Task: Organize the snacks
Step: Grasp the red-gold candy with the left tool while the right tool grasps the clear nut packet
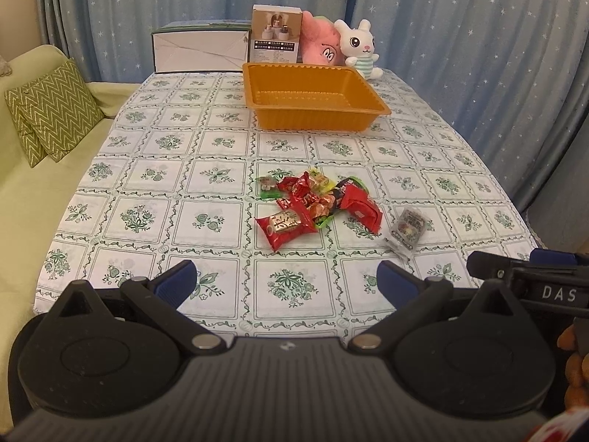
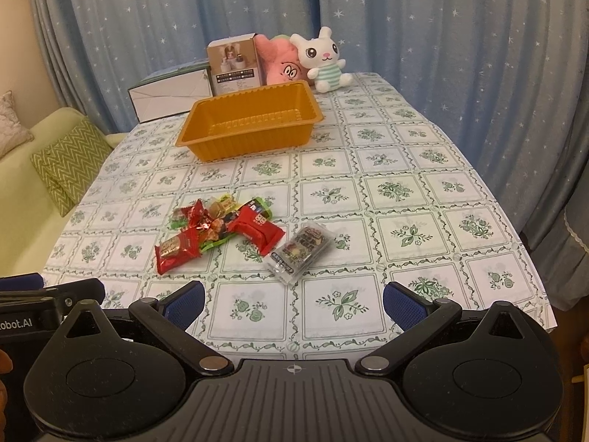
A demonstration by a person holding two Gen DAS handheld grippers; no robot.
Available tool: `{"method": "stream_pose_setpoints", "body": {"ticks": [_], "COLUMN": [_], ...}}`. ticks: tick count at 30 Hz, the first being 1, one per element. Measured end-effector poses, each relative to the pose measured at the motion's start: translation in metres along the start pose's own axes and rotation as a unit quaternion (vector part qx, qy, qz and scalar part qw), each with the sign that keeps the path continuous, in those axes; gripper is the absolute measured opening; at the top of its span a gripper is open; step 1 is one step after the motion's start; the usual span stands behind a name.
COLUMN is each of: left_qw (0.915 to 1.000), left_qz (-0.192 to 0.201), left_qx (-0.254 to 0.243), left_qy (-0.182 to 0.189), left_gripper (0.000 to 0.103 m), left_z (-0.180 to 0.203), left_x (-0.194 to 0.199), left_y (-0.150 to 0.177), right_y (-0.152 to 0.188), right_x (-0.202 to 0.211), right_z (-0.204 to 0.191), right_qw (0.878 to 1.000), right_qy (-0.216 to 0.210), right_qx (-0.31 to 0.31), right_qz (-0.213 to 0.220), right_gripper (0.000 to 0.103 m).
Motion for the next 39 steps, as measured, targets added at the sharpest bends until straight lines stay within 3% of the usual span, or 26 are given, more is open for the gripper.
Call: {"method": "stream_pose_setpoints", "body": {"ticks": [10,13,15,18,27,32,34,39], "left_qw": [0.9993,0.9970,0.9929,0.9841,0.9560,0.9511,0.9499,0.9516], "left_qz": [-0.018,-0.026,-0.033,-0.037,-0.063,-0.078,-0.088,-0.099], "left_qx": [-0.029,-0.069,-0.111,-0.170,-0.280,-0.289,-0.288,-0.276], "left_qy": [0.016,0.025,0.027,0.033,0.061,0.078,0.084,0.093], "left_gripper": [0.102,0.095,0.091,0.088,0.071,0.064,0.052,0.038], "left_z": [-0.007,-0.004,0.000,0.004,0.015,0.017,0.017,0.017], "left_x": [-0.039,-0.058,-0.073,-0.096,-0.159,-0.177,-0.182,-0.185], "left_y": [-0.021,-0.028,-0.030,-0.032,-0.034,-0.037,-0.036,-0.029], "right_y": [-0.007,-0.011,-0.012,-0.012,-0.019,-0.023,-0.023,-0.019], "right_x": [-0.031,-0.043,-0.053,-0.071,-0.120,-0.143,-0.151,-0.162], "right_z": [0.011,0.013,0.015,0.021,0.034,0.035,0.037,0.038], "right_qw": [1.000,0.999,0.999,0.999,0.996,0.996,0.996,0.996], "right_qy": [-0.005,-0.006,-0.004,-0.002,-0.003,0.004,0.008,0.010], "right_qx": [-0.030,-0.035,-0.039,-0.049,-0.085,-0.085,-0.082,-0.077], "right_qz": [-0.002,-0.003,-0.007,-0.017,-0.026,-0.036,-0.042,-0.052], "right_gripper": [0.103,0.102,0.090,0.087,0.075,0.069,0.066,0.064]}}
Point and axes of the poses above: each gripper's, at about its wrist camera, not at the fingertips, and x roughly against the way its jaws point, z to its right, y to its underside, the point moved 7 cm from there along -x, roughly the way its jaws point, and after that the axes turned 5 degrees about -y, right-handed, at the moved point
